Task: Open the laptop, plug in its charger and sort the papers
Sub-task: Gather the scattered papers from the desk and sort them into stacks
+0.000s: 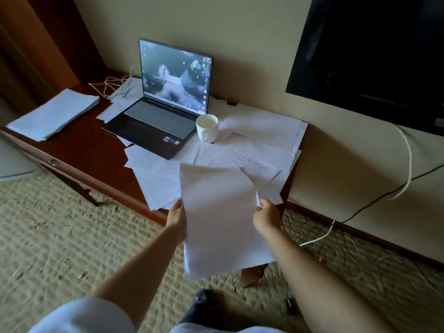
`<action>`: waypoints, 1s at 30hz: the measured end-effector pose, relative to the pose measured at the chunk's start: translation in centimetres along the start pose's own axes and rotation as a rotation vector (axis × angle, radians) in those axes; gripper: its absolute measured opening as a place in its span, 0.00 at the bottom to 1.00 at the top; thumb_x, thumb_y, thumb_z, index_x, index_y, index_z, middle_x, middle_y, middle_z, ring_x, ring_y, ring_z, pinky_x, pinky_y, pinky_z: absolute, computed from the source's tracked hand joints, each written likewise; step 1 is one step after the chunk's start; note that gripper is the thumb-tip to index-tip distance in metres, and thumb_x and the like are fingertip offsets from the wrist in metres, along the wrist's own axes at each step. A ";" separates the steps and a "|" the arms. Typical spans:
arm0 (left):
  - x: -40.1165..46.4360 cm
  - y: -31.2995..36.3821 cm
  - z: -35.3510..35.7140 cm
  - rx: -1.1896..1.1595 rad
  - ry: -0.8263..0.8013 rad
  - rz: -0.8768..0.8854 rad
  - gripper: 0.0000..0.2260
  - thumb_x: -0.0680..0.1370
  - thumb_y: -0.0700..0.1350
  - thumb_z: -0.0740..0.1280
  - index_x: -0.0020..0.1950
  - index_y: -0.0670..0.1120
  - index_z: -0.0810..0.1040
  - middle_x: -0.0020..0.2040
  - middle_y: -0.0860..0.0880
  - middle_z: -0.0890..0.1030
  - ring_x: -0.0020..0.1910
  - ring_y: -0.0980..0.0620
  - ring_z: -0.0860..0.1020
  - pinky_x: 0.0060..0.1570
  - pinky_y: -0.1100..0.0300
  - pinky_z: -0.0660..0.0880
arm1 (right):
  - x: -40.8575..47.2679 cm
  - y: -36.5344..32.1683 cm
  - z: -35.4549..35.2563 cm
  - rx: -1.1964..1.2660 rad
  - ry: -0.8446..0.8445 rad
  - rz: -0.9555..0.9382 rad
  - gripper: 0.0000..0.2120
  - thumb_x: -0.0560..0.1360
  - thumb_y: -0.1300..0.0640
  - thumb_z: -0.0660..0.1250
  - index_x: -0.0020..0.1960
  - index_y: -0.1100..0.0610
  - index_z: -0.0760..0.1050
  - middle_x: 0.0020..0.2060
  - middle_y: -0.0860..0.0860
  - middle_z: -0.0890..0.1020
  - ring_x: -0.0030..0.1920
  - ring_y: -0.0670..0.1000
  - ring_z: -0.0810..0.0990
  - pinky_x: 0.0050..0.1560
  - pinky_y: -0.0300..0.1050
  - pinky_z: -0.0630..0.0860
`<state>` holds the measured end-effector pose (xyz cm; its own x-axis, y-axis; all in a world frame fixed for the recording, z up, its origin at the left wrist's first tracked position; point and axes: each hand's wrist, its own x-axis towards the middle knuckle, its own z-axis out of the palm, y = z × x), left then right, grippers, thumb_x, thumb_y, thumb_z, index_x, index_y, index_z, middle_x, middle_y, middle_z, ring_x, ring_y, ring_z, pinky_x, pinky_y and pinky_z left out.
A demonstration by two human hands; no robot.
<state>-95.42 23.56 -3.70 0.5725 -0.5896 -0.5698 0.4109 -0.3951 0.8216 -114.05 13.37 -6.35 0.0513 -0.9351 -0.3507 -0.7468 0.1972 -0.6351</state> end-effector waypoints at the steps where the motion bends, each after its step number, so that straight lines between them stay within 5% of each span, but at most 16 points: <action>1: 0.7 0.2 -0.1 0.014 0.002 -0.003 0.09 0.76 0.34 0.61 0.46 0.45 0.79 0.40 0.39 0.80 0.37 0.43 0.78 0.41 0.49 0.78 | 0.2 -0.5 0.1 -0.023 0.031 -0.009 0.15 0.78 0.62 0.55 0.62 0.61 0.74 0.58 0.61 0.78 0.59 0.61 0.76 0.46 0.43 0.68; 7: 3.9 1.6 -0.3 0.159 0.061 0.031 0.19 0.75 0.31 0.53 0.58 0.44 0.76 0.49 0.39 0.79 0.42 0.43 0.77 0.44 0.50 0.77 | 0.2 -6.6 -4.5 -0.082 0.497 -0.048 0.11 0.78 0.59 0.58 0.55 0.57 0.77 0.50 0.60 0.82 0.51 0.63 0.78 0.40 0.47 0.68; 10: 3.9 2.5 0.1 0.165 0.099 0.072 0.22 0.77 0.32 0.51 0.67 0.49 0.70 0.55 0.44 0.77 0.45 0.44 0.76 0.42 0.56 0.75 | -0.9 -12.7 -5.7 -0.038 0.569 -0.274 0.11 0.77 0.59 0.59 0.55 0.57 0.78 0.49 0.57 0.81 0.52 0.60 0.77 0.39 0.46 0.66; 13: 3.8 3.4 0.6 0.169 0.081 0.128 0.26 0.80 0.34 0.50 0.74 0.55 0.60 0.60 0.45 0.74 0.47 0.45 0.77 0.40 0.54 0.76 | -3.4 -17.4 -4.8 -0.266 0.372 -0.548 0.10 0.76 0.61 0.58 0.51 0.59 0.77 0.50 0.56 0.78 0.51 0.59 0.77 0.39 0.45 0.66; 16: 4.0 4.0 0.5 0.253 0.084 0.190 0.28 0.81 0.36 0.52 0.77 0.57 0.52 0.68 0.46 0.70 0.49 0.44 0.76 0.42 0.52 0.76 | -5.2 -18.4 -1.8 -0.432 0.077 -0.629 0.11 0.76 0.64 0.59 0.55 0.63 0.77 0.54 0.58 0.78 0.54 0.61 0.78 0.46 0.46 0.72; 20: 5.0 2.9 -0.7 0.250 0.050 0.155 0.22 0.80 0.35 0.55 0.72 0.50 0.67 0.68 0.42 0.73 0.52 0.41 0.76 0.48 0.49 0.76 | -4.7 -15.0 2.8 -0.426 -0.164 -0.543 0.09 0.77 0.64 0.59 0.51 0.62 0.78 0.54 0.60 0.79 0.57 0.61 0.77 0.54 0.48 0.74; 23: 4.4 2.0 -1.5 -0.043 -0.003 -0.111 0.11 0.78 0.48 0.63 0.56 0.46 0.79 0.53 0.40 0.81 0.44 0.43 0.78 0.38 0.55 0.74 | -3.4 -11.9 5.5 -0.335 -0.300 -0.412 0.15 0.73 0.65 0.59 0.29 0.54 0.63 0.33 0.54 0.73 0.43 0.57 0.74 0.43 0.43 0.68; 25: 4.8 1.3 -1.9 -0.163 -0.039 -0.207 0.13 0.78 0.54 0.62 0.52 0.46 0.78 0.50 0.38 0.81 0.44 0.40 0.79 0.39 0.53 0.75 | -2.6 -10.8 6.8 -0.259 -0.344 -0.329 0.15 0.72 0.64 0.59 0.28 0.58 0.60 0.29 0.55 0.70 0.39 0.57 0.72 0.39 0.41 0.64; 27: 5.4 0.9 -2.3 -0.237 -0.050 -0.224 0.15 0.80 0.56 0.59 0.56 0.48 0.78 0.56 0.36 0.79 0.49 0.39 0.79 0.44 0.51 0.75 | -1.7 -10.6 7.8 -0.183 -0.379 -0.291 0.14 0.73 0.61 0.60 0.29 0.60 0.64 0.34 0.60 0.76 0.41 0.59 0.76 0.39 0.43 0.66; 30: 5.8 1.2 -2.2 -0.207 -0.092 -0.204 0.17 0.81 0.56 0.56 0.53 0.46 0.78 0.48 0.38 0.81 0.42 0.43 0.79 0.36 0.54 0.76 | -0.9 -11.3 9.1 0.026 -0.482 -0.186 0.12 0.74 0.57 0.61 0.38 0.63 0.79 0.40 0.59 0.83 0.46 0.59 0.81 0.47 0.47 0.78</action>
<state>-90.00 21.22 -6.02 0.4003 -0.5778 -0.7113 0.6520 -0.3658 0.6641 -99.65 14.63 -5.14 0.4854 -0.7145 -0.5038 -0.6798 0.0539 -0.7314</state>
